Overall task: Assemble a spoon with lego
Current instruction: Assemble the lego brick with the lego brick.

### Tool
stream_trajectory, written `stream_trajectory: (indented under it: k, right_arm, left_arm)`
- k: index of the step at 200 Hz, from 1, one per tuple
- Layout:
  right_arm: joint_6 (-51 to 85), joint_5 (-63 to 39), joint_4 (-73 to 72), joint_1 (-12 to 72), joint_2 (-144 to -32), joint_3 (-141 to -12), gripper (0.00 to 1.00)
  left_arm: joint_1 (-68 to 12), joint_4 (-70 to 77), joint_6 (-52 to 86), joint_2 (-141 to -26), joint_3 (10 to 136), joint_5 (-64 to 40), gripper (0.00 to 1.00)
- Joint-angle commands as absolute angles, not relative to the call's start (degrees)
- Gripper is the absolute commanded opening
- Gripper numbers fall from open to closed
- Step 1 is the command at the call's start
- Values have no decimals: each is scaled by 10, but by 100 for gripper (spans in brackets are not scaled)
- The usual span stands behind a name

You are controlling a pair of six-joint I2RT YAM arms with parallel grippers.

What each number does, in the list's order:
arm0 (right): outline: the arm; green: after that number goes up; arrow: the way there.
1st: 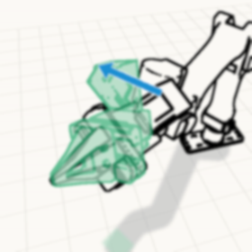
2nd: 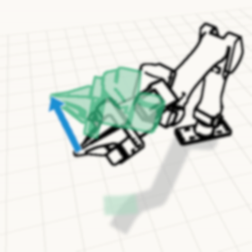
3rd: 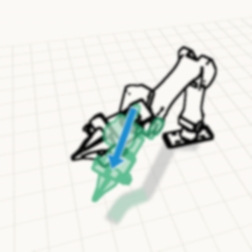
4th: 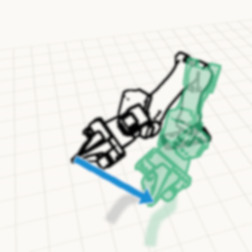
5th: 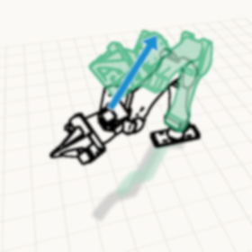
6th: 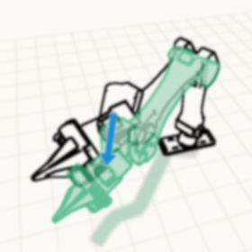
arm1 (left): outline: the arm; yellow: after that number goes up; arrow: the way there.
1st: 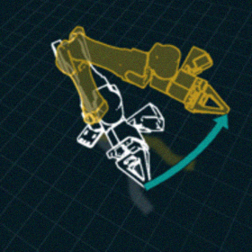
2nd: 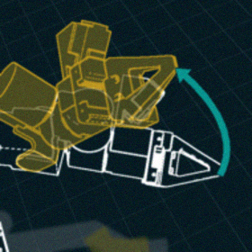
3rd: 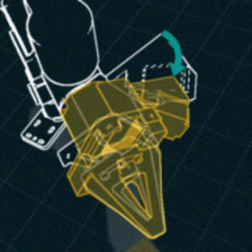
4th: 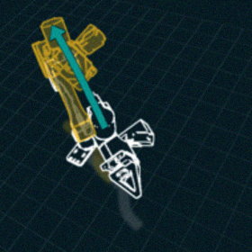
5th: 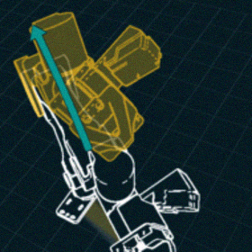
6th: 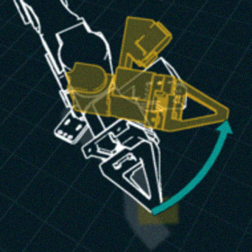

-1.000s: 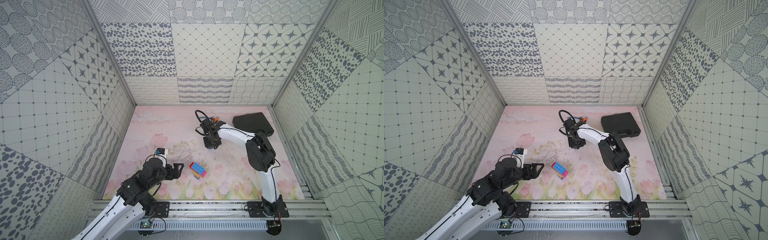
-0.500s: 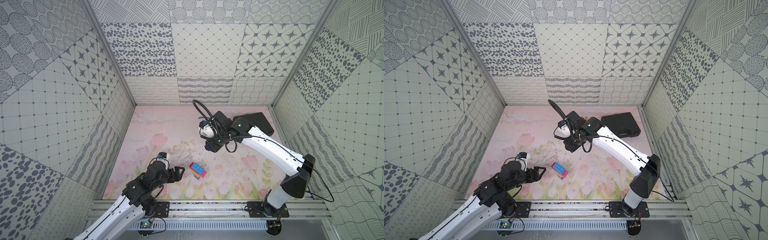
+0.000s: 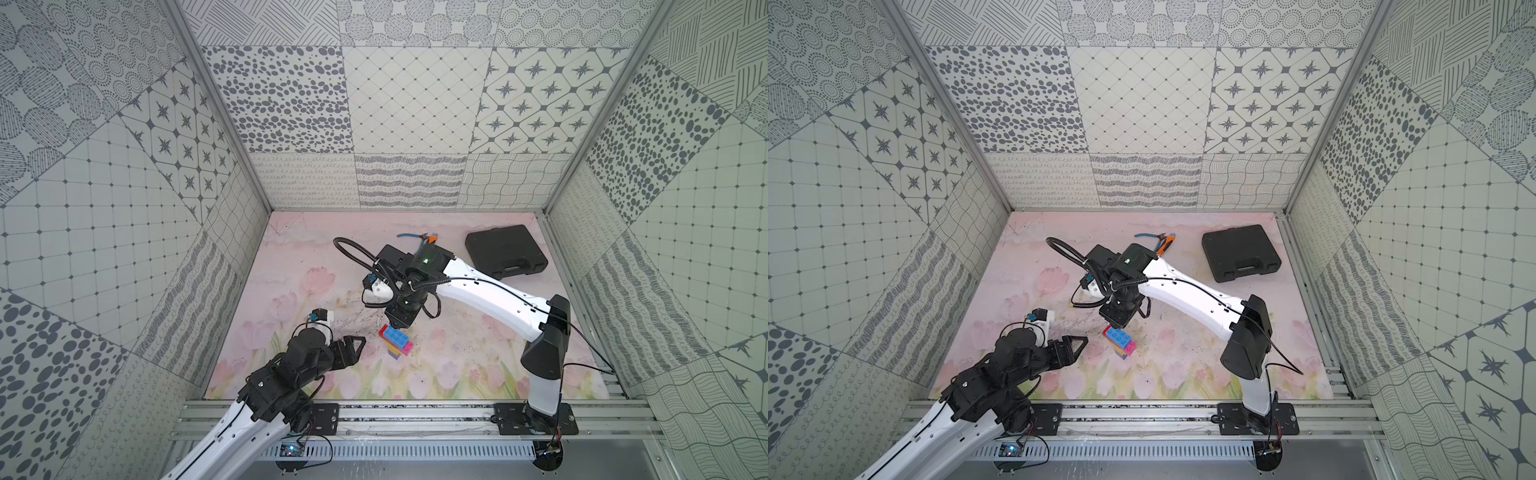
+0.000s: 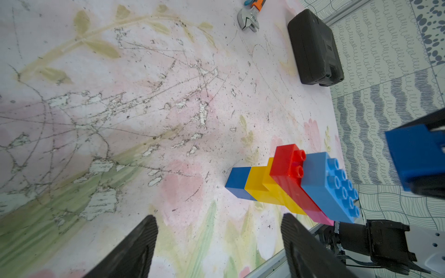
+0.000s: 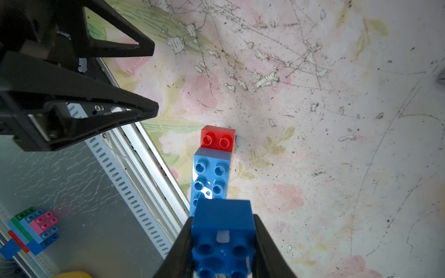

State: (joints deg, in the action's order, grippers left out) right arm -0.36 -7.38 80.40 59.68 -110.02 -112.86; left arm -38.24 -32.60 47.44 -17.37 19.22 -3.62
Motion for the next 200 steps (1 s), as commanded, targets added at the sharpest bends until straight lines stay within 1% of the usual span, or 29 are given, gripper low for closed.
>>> stream_trajectory:
  k: [1,13,57,200]
  right_arm:
    - [27,-44,840,602,-1117,-1155,27]
    - [56,-24,852,601,-1124,-1159,27]
    - [125,-20,832,603,-1119,-1132,26]
    - [132,-62,779,624,-1090,-1072,26]
  left_arm:
    - [-381,-349,475,-167,194,-27,83]
    - [-381,-351,473,-165,194,-26,83]
    - [-381,-362,470,-155,196,-21,83]
    - [-381,-366,463,-157,197,-20,82]
